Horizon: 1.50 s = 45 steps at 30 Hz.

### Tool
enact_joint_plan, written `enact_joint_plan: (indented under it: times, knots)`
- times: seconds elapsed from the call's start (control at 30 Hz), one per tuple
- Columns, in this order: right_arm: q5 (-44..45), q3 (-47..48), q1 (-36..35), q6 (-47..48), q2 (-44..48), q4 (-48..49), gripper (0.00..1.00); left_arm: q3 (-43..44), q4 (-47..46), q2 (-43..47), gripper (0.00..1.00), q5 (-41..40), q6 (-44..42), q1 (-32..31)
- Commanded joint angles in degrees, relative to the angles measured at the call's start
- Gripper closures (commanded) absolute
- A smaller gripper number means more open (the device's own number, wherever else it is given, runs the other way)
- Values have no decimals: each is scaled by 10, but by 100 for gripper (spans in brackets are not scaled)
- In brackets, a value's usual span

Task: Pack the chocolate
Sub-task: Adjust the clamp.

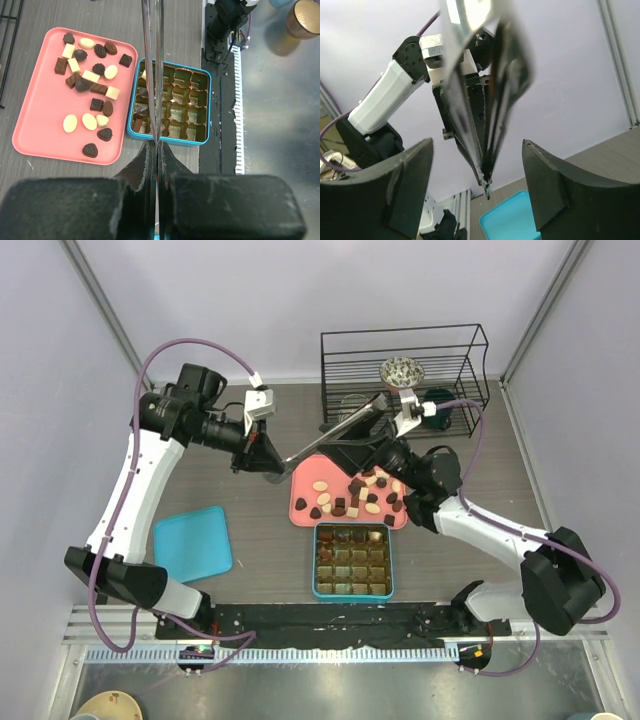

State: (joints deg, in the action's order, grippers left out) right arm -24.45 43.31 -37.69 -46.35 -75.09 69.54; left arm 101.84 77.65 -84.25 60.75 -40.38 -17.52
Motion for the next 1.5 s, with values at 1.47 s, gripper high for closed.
enact_joint_plan:
  times: [1.47]
  knots:
    - [-175, 158, 43, 210, 23, -354, 43, 11, 175, 18, 99, 9, 29, -15]
